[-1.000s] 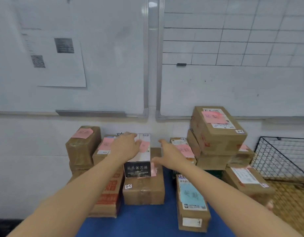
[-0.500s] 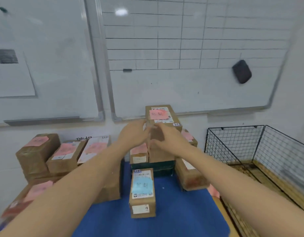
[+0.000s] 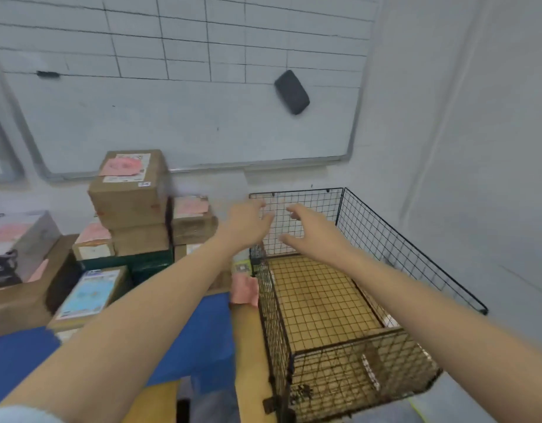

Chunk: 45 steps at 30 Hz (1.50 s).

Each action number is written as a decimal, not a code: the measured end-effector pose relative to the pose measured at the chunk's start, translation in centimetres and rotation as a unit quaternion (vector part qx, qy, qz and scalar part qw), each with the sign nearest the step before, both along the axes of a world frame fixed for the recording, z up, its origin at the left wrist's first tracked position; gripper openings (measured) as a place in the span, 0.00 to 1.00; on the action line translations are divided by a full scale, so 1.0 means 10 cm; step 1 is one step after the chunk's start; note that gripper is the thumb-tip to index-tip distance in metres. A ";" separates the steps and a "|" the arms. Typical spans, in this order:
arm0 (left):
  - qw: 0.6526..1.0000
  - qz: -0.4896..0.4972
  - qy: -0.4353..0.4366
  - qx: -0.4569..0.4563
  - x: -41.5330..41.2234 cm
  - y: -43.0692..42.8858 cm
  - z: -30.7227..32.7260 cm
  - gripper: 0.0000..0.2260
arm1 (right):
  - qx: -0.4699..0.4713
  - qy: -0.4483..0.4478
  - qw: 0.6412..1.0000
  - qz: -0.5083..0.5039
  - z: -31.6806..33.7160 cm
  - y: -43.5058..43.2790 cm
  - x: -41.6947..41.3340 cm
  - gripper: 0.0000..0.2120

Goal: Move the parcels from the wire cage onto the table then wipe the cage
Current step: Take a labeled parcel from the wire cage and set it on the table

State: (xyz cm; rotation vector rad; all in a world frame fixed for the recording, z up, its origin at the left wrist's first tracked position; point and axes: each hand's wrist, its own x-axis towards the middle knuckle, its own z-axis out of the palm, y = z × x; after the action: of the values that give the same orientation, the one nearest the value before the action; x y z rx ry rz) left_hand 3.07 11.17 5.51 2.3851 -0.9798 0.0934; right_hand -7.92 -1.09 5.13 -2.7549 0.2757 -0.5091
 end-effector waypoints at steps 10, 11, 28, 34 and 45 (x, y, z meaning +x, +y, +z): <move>0.993 -0.079 0.020 0.087 -0.42 -1.75 -0.63 0.23 | 0.012 0.084 0.990 -0.110 -0.52 -1.52 -0.61 0.31; 0.991 -0.088 0.026 0.093 -0.44 -1.90 -0.70 0.24 | 0.015 0.092 0.989 -0.112 -0.57 -1.64 -0.62 0.30; 0.891 -0.100 0.265 0.354 -0.91 -2.37 -1.94 0.28 | -0.112 0.515 0.849 0.041 -1.59 -2.23 -0.52 0.33; 0.806 -0.129 0.385 0.430 -1.04 -2.25 -2.00 0.24 | -0.115 0.627 0.767 0.075 -1.83 -2.18 -0.56 0.33; 0.753 -0.068 0.594 0.274 -1.18 -2.32 -2.19 0.25 | -0.123 0.675 0.721 0.091 -1.79 -2.09 -0.61 0.21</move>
State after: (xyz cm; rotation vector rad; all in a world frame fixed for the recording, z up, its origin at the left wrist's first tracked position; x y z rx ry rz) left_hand -8.78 -12.03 -16.39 2.0880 -0.5085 -1.7487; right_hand -13.99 -22.00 -12.80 -2.7471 0.2275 1.7088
